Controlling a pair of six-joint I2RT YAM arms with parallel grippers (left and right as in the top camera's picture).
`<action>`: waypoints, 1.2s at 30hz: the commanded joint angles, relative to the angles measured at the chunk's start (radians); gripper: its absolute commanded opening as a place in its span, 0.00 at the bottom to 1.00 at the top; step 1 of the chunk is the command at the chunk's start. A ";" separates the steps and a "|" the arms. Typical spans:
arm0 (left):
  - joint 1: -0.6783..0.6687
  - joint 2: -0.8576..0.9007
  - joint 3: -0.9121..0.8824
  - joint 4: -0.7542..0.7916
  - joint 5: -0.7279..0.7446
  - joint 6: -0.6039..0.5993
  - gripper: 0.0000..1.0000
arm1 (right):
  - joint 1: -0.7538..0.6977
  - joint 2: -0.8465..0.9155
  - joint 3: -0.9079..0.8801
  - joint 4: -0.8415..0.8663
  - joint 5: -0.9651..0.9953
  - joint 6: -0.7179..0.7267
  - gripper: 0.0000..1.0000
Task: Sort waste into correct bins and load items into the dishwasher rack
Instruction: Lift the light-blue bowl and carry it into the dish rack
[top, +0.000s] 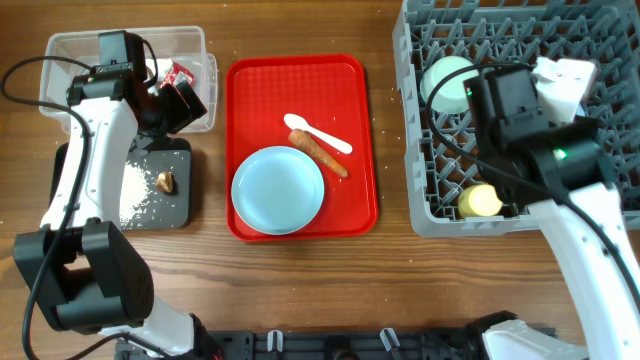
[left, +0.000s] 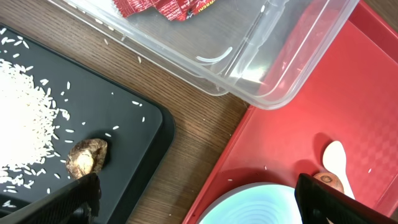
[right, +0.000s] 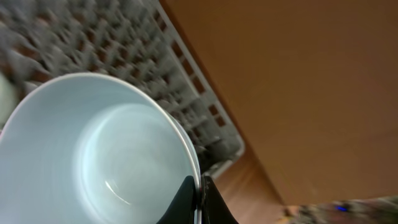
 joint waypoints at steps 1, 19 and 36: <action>-0.003 -0.018 0.019 0.007 -0.009 0.002 1.00 | -0.006 0.108 -0.042 0.060 0.090 -0.248 0.04; -0.003 -0.018 0.019 0.027 -0.010 0.002 1.00 | -0.100 0.425 -0.043 0.447 -0.069 -0.903 0.04; -0.003 -0.018 0.019 0.027 -0.010 0.002 1.00 | -0.093 0.425 -0.043 0.407 -0.381 -0.895 0.04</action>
